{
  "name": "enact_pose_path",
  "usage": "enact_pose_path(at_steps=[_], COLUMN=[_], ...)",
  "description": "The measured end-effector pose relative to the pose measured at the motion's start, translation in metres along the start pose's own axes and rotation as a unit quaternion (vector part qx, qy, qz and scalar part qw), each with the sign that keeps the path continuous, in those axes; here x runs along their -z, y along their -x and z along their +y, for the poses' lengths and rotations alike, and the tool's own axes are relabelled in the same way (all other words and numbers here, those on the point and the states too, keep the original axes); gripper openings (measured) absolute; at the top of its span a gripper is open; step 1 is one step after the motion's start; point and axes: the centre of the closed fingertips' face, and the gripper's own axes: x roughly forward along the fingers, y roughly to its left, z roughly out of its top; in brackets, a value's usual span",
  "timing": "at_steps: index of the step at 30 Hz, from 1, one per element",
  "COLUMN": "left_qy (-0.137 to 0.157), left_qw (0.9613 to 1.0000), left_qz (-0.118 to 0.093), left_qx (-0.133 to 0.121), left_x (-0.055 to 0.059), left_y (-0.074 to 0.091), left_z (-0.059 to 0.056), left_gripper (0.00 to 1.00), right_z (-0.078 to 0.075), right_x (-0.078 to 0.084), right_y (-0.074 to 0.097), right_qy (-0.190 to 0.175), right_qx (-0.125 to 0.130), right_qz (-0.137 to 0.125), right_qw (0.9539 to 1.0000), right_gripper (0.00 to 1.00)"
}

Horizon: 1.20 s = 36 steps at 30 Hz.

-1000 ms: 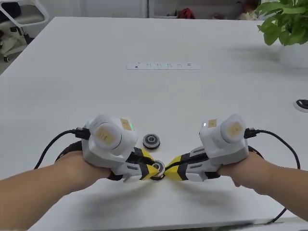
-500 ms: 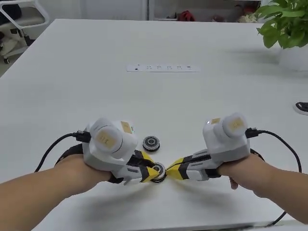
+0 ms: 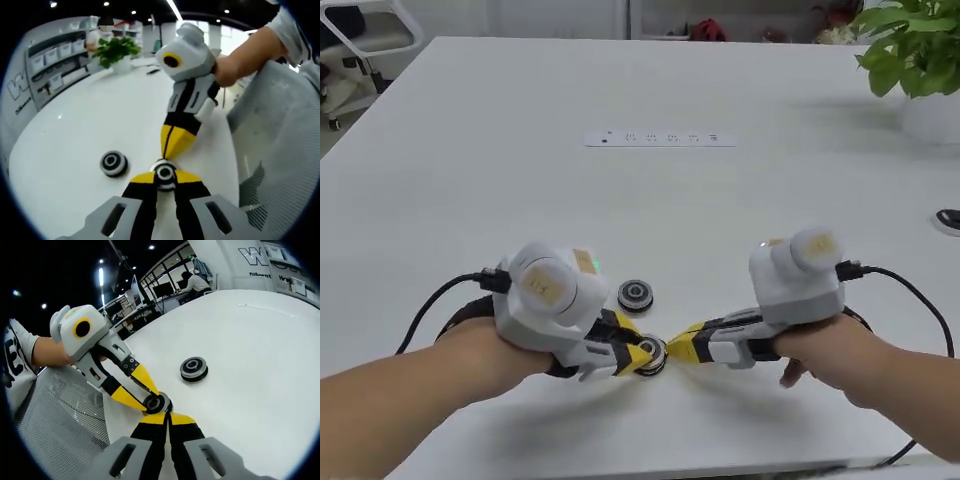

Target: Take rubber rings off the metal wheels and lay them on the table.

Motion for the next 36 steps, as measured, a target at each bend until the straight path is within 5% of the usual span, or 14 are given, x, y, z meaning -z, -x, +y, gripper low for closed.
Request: enact_pose_path(at_steps=[36], left_qy=[0.002], left_qw=[1.0], left_qz=[0.004], left_qx=[-0.007], left_x=[-0.001], left_y=[-0.001], left_z=[0.001], left_gripper=[0.12], right_z=[0.014], right_x=[-0.004], right_y=[-0.002], right_qy=[-0.012], right_qx=[-0.025], right_qz=[-0.006], right_qw=[0.9996], right_gripper=[0.0])
